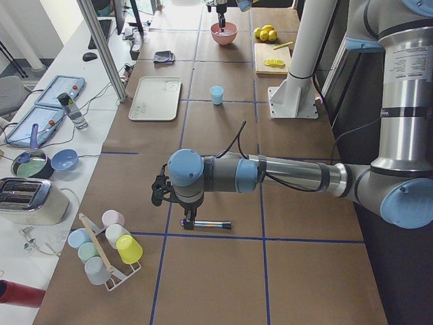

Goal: Mash ice and strawberries in cup
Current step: 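Lower the right gripper into the pink bowl and grasp ice cubes, then carry the ice with the right gripper over the blue cup and release, then raise the right gripper away from the cup while the left gripper moves toward the strawberry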

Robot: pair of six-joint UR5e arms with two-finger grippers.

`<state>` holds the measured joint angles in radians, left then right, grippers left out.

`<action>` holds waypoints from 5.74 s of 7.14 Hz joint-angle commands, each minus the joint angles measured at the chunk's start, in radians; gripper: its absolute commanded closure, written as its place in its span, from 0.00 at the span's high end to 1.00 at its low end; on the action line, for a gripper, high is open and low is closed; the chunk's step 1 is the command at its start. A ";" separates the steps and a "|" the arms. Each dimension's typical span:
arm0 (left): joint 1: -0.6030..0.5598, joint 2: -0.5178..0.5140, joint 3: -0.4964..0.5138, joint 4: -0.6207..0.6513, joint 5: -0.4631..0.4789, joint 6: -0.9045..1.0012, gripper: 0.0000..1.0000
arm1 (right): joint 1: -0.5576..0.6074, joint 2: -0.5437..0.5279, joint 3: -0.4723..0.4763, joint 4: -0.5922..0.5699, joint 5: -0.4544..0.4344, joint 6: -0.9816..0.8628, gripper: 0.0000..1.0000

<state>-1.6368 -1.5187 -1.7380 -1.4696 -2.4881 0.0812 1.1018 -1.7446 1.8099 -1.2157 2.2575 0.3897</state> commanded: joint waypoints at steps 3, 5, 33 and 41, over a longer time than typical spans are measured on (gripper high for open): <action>0.000 0.000 0.000 0.000 0.000 0.000 1.00 | -0.011 0.027 -0.035 0.001 -0.006 -0.002 0.68; 0.000 0.000 0.000 0.000 0.000 0.002 1.00 | -0.011 0.025 -0.038 0.002 -0.003 0.000 0.67; 0.000 -0.005 0.018 0.000 0.003 0.006 1.00 | -0.616 1.013 -0.187 -0.391 -0.431 0.772 0.99; 0.278 0.084 -0.025 -0.508 0.091 -0.534 1.00 | -0.317 0.853 0.017 -0.510 -0.249 0.562 0.99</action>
<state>-1.4443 -1.4646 -1.7605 -1.8069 -2.4470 -0.2577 0.6819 -0.8190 1.7748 -1.7236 1.9158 1.0509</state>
